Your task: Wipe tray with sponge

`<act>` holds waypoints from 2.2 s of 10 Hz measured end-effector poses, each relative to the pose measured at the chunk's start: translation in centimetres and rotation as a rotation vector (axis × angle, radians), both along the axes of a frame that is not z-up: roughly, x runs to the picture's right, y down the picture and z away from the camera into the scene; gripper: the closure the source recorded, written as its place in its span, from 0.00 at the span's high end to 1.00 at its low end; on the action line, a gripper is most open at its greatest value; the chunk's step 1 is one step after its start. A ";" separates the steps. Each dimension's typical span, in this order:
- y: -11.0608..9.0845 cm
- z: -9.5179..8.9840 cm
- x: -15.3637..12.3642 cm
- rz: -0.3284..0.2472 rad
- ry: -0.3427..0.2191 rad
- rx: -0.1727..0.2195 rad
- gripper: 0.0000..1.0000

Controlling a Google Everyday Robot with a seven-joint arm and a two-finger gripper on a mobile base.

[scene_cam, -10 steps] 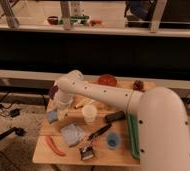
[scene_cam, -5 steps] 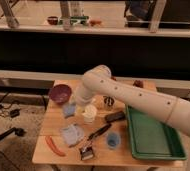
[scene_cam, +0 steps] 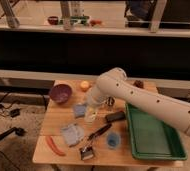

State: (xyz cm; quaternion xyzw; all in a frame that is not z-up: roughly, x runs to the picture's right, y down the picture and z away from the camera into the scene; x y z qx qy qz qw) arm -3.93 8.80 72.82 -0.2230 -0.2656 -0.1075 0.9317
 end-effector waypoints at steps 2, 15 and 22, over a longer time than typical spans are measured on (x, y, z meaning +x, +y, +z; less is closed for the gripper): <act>0.0 0.0 0.0 0.001 0.000 0.000 0.00; 1.4 -3.7 22.4 0.351 0.358 0.074 0.00; 1.3 -3.4 22.4 0.358 0.362 0.072 0.00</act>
